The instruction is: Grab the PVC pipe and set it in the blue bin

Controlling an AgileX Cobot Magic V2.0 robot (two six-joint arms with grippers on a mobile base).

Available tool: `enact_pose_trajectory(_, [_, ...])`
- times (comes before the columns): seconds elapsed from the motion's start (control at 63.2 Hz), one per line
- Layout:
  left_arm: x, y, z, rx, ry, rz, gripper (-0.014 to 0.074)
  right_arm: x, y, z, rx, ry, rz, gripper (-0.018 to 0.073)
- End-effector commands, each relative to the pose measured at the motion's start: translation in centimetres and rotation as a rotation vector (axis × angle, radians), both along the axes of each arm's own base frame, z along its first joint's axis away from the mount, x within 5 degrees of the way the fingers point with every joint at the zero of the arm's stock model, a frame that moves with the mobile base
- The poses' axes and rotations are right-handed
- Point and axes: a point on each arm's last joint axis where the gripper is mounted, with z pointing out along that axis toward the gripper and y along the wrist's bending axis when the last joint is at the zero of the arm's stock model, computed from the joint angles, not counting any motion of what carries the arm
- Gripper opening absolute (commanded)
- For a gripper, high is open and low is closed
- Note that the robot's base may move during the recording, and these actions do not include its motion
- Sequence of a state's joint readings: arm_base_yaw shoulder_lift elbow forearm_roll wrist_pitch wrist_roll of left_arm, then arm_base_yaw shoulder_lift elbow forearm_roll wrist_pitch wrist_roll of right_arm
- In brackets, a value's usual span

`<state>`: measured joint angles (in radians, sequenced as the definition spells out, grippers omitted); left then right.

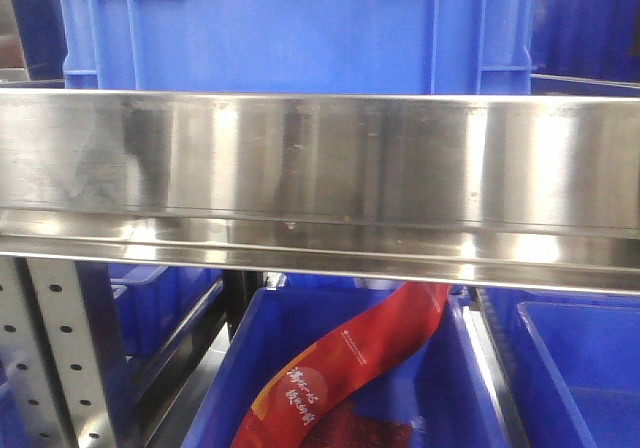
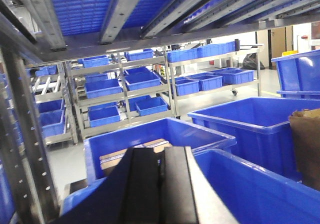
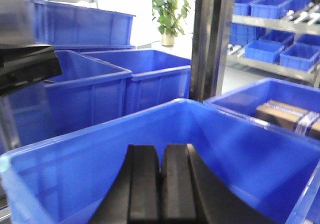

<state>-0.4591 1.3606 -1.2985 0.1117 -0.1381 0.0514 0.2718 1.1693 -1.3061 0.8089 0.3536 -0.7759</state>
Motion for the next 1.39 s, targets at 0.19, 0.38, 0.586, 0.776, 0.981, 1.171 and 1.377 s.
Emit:
enact_pose_trajectory(0.19, [-3.1, 1.5, 2.3, -0.001, 0.01, 0.008, -0.0111, -3.2, -1.1, 0.7, -0.018, -0.059, -0.011, -0.0162])
enact_pose_trajectory(0.38, [-5.0, 2.5, 1.4, 0.004, 0.021, 0.008, -0.0111, -5.3, -2.3, -0.8, 0.002, -0.08, -0.07, -0.0162])
enact_pose_trajectory(0.586, [-7.7, 3.8, -0.5, 0.006, 0.024, 0.005, -0.0111, -8.4, -3.4, -1.3, 0.021, -0.129, -0.095, -0.0162])
enact_pose_trajectory(0.776, [-10.5, 5.2, -1.9, 0.004, 0.02, 0.004, -0.0111, -10.4, -4.7, -2.6, 0.021, -0.142, -0.154, -0.0162])
enact_pose_trajectory(0.981, [-12.9, 6.5, -2.2, -0.01, -0.008, 0.009, -0.0111, -12.4, -5.9, -4.0, 0.017, -0.152, -0.22, -0.0162])
enact_pose_trajectory(1.171, [-13.7, 7.9, -2.5, 0.001, 0.017, 0.072, -0.0111, -13.4, -6.6, -5.0, -0.005, -0.149, -0.267, -0.0162])
enact_pose_trajectory(1.377, [-14.1, 9.3, -2.5, -0.003, 0.031, 0.142, -0.0111, -14.1, -7.2, -5.3, -0.059, -0.14, -0.323, -0.0162])
